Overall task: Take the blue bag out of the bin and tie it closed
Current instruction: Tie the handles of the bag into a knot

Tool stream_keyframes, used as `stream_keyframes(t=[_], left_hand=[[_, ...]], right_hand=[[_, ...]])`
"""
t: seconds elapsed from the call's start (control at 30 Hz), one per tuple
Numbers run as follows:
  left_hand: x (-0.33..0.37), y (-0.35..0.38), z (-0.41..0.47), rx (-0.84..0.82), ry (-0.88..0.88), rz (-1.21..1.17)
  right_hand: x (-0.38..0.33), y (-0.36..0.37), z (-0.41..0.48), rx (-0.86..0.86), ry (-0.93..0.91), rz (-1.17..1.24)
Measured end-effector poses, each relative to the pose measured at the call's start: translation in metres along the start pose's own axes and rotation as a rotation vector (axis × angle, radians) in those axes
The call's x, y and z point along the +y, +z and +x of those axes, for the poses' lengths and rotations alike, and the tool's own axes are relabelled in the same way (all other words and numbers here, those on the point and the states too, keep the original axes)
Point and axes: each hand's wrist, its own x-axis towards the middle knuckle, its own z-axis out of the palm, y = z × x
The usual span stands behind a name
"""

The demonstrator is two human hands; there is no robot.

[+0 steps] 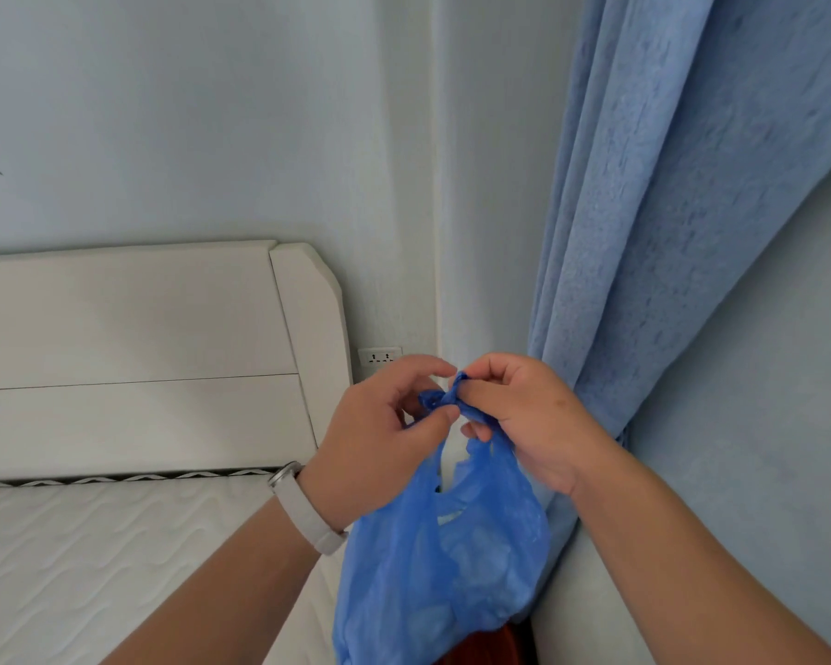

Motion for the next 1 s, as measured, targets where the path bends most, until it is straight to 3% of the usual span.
stream_keyframes(t=[0.17,0.27,0.43,0.53,0.7,0.8,1.0], left_hand=[[0.001,-0.013,0.003,-0.086,0.263,0.341],[0.0,-0.015,0.005,-0.137,0.388,0.515],[-0.006,-0.011,0.007,-0.066,0.328,0.579],[-0.005,-0.012,0.009,-0.077,0.115,0.484],[-0.005,-0.022,0.014,-0.227,-0.26,0.116],[-0.004,-0.025,0.015,-0.303,-0.362,-0.107],[0.001,-0.027,0.017,-0.35,-0.474,-0.421]], right_hand=[[-0.006,-0.003,-0.002,-0.152,0.087,0.056],[-0.007,-0.004,-0.004,-0.161,0.103,0.025],[-0.005,-0.008,-0.001,-0.112,0.038,-0.1],[-0.004,-0.009,-0.001,-0.084,-0.048,-0.16],[-0.002,-0.006,-0.003,-0.118,-0.158,-0.241],[0.002,-0.004,-0.002,-0.074,-0.269,-0.338],[0.011,0.007,-0.001,0.174,-0.587,-0.463]])
